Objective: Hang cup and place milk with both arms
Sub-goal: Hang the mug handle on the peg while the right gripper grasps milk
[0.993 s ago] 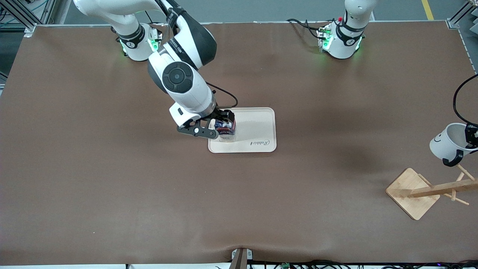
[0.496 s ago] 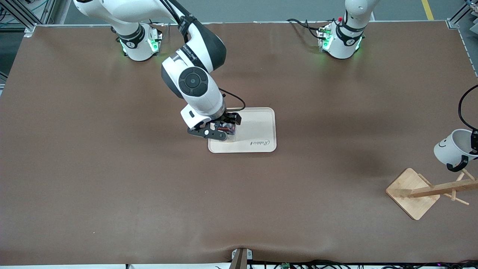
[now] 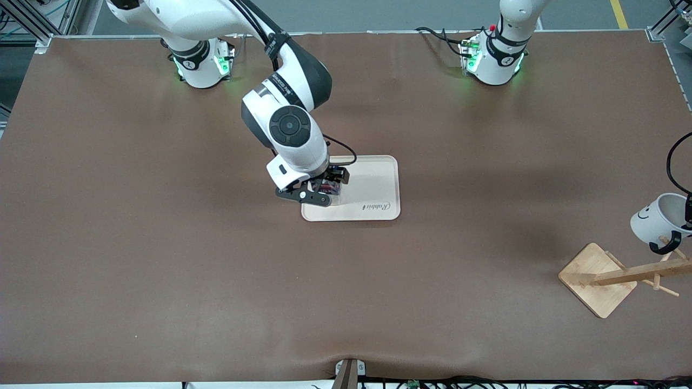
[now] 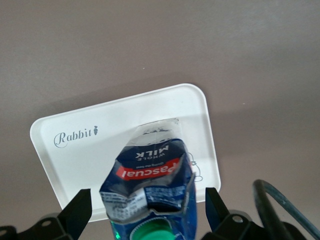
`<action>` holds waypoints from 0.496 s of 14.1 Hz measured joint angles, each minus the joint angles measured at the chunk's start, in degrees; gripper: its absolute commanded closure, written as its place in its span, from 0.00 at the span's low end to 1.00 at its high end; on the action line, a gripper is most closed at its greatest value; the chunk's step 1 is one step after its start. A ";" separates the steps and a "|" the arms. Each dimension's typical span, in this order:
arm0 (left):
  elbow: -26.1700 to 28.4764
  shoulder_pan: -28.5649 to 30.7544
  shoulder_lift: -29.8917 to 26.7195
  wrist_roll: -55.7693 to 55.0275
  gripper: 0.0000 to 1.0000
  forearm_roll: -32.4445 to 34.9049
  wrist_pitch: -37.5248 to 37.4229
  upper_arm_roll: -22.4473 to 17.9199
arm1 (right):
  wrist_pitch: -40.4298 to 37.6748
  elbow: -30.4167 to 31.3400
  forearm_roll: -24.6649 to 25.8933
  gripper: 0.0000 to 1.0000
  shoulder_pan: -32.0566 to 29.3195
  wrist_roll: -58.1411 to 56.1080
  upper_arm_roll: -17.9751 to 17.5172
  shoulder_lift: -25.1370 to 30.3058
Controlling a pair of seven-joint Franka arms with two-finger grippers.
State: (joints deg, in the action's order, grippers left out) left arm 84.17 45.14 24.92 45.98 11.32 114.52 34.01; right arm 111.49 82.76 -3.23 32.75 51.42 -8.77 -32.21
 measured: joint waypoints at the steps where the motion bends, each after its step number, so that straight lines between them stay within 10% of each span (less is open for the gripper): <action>1: -0.31 0.02 0.26 0.05 0.50 0.00 0.00 0.00 | 0.49 0.00 0.03 0.00 0.29 0.12 0.00 -0.42; 3: -0.55 0.02 0.40 0.05 0.00 -0.32 0.00 0.01 | 0.78 0.00 0.22 0.00 0.56 0.21 0.00 -1.07; 5: -0.74 0.03 0.41 -0.24 0.00 -4.06 0.00 0.01 | 0.77 0.00 1.47 0.13 0.57 0.21 0.00 -1.45; 7: -1.04 0.02 0.40 -1.47 0.00 -6.42 -0.09 0.06 | 0.72 0.15 2.79 0.62 0.57 0.21 0.01 -1.59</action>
State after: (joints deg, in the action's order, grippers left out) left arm 83.13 45.17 25.31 44.51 4.91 114.43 34.07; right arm 112.21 82.92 -0.44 33.31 51.62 -8.76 -33.79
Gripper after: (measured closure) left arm 0.551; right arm 0.048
